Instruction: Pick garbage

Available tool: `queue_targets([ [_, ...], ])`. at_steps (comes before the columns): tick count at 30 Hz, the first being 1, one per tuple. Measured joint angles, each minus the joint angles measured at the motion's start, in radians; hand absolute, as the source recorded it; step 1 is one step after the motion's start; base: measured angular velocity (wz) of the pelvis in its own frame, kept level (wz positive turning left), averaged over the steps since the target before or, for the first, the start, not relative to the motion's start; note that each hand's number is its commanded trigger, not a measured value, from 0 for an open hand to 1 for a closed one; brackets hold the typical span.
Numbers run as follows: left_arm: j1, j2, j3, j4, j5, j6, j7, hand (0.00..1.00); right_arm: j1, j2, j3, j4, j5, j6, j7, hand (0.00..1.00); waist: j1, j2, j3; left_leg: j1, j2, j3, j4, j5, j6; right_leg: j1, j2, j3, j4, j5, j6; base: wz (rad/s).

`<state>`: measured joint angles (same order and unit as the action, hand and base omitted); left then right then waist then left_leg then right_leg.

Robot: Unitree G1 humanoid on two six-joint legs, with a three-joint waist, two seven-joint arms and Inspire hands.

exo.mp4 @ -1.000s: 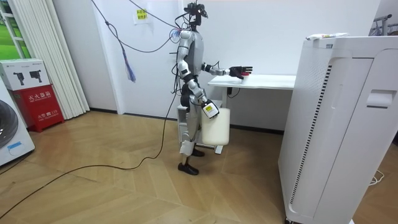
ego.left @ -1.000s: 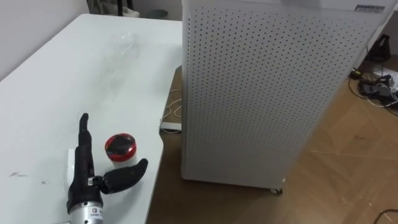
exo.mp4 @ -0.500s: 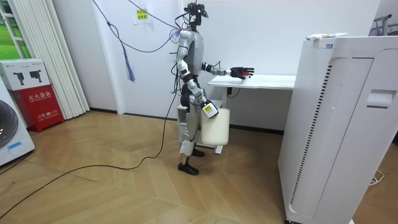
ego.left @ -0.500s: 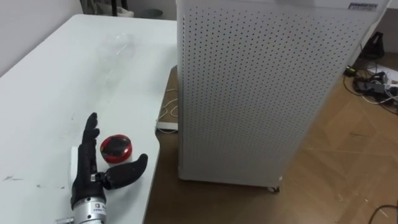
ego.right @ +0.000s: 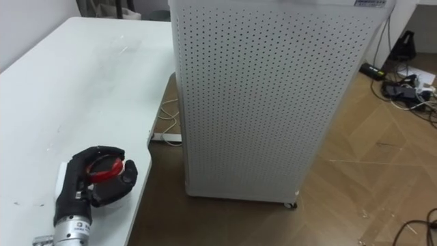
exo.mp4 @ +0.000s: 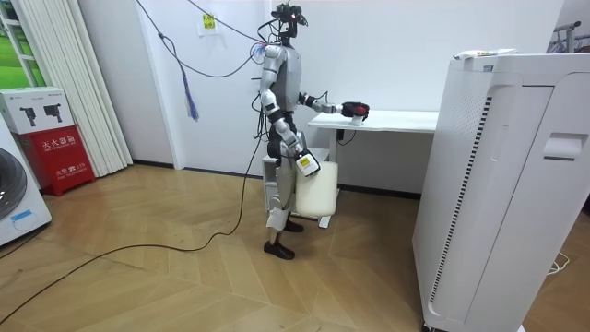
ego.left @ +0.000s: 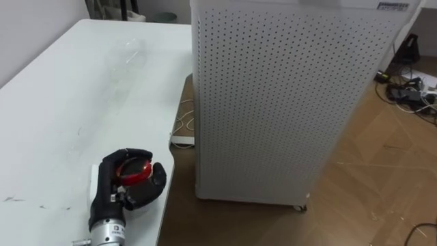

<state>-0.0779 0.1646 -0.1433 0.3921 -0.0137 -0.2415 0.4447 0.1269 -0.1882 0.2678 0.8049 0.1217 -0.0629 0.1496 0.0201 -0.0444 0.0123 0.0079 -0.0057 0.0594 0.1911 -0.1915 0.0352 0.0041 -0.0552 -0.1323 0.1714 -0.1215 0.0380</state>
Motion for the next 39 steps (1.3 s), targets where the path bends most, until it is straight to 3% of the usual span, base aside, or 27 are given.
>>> queue_targets([
  [12,-0.014,0.005,0.007,0.023,-0.037,-0.023,-0.033,1.0,-0.036,-0.011,-0.05,-0.035,0.0,0.013,-0.049,1.0,-0.016,-0.01,0.0013,-0.004,0.004,0.021,0.001,0.0,0.0,-0.021,0.002,0.01,0.018,0.0,0.0,-0.04],
  [15,-0.02,0.006,0.015,0.016,-0.036,-0.025,-0.065,1.0,-0.073,-0.013,-0.076,-0.03,0.008,0.013,-0.05,1.0,-0.017,-0.03,0.0042,-0.007,0.009,0.02,0.006,0.0,0.0,-0.024,0.001,0.008,0.019,0.0,0.0,0.0],
  [20,-0.03,0.006,0.022,-0.014,-0.058,-0.009,-0.125,1.0,-0.132,-0.021,-0.123,-0.03,0.073,0.012,-0.076,1.0,-0.016,-0.061,0.0003,-0.034,0.009,0.015,0.025,-0.002,0.002,-0.036,-0.001,0.005,0.018,0.003,-0.004,0.04],
  [25,-0.027,0.003,0.013,-0.095,-0.111,0.023,-0.203,1.0,-0.179,-0.04,-0.176,-0.032,0.107,0.011,-0.093,1.0,-0.018,-0.061,0.0007,-0.074,0.01,0.013,0.056,-0.008,0.005,-0.066,-0.003,0.004,0.027,0.004,-0.005,0.0],
  [31,-0.016,0.013,-0.039,-0.24,-0.174,0.032,-0.276,1.0,-0.206,-0.053,-0.172,-0.042,0.107,0.011,-0.104,1.0,-0.016,-0.056,0.0021,-0.094,0.012,0.021,0.068,-0.011,0.005,-0.097,-0.002,0.016,0.049,0.004,-0.005,-0.05],
  [39,-0.007,0.0,-0.153,-0.254,-0.215,0.048,-0.389,1.0,-0.227,-0.054,-0.171,-0.078,0.113,0.01,-0.126,1.0,-0.022,-0.044,0.0028,-0.112,0.01,0.022,0.077,-0.013,0.007,-0.112,-0.003,0.015,0.054,0.004,-0.005,-0.02],
])
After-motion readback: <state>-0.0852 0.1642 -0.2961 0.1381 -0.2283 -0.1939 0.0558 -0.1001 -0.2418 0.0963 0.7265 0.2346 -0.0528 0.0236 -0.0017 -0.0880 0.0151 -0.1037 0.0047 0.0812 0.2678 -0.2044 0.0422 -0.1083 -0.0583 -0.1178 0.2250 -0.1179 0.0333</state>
